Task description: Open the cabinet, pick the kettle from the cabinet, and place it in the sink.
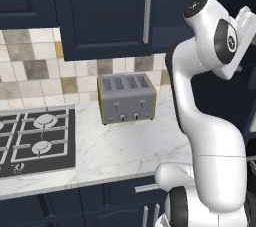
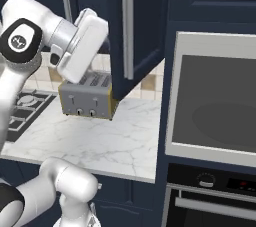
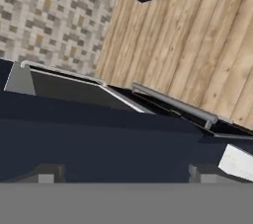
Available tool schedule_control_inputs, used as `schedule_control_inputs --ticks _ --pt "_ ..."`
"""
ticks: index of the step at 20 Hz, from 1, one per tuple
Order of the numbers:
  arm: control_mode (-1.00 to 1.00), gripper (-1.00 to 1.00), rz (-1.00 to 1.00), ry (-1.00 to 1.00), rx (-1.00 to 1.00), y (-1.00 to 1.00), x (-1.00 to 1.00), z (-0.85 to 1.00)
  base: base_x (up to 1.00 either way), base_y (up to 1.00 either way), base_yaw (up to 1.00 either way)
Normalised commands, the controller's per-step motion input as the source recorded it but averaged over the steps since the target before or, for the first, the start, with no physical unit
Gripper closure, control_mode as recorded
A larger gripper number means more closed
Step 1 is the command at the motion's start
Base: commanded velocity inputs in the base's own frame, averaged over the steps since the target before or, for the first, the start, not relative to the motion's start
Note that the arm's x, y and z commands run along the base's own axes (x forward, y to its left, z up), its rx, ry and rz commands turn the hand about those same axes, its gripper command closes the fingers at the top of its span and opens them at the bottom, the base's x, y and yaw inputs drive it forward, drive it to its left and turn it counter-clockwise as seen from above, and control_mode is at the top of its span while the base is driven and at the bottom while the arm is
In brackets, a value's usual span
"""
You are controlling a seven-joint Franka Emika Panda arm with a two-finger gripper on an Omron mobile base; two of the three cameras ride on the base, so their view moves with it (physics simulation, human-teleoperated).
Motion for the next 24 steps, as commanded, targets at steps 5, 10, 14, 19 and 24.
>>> schedule_control_inputs --ticks 5,10,14,19,24 --pt "-1.00 -1.00 -0.26 0.00 0.00 -0.42 -0.35 0.01 0.00 0.00 0.00" --pt "-1.00 -1.00 -0.20 0.02 0.00 -0.39 -0.27 0.00 0.00 0.00 0.00" --pt "-1.00 -1.00 -0.10 0.08 0.00 -0.11 -0.10 0.00 0.00 0.00 0.00" --pt "-1.00 -1.00 0.00 0.02 0.00 0.01 -0.07 0.00 0.00 0.00 0.00" --pt "-1.00 -1.00 0.00 0.02 -0.02 0.25 -0.05 0.00 0.00 0.00 0.00"
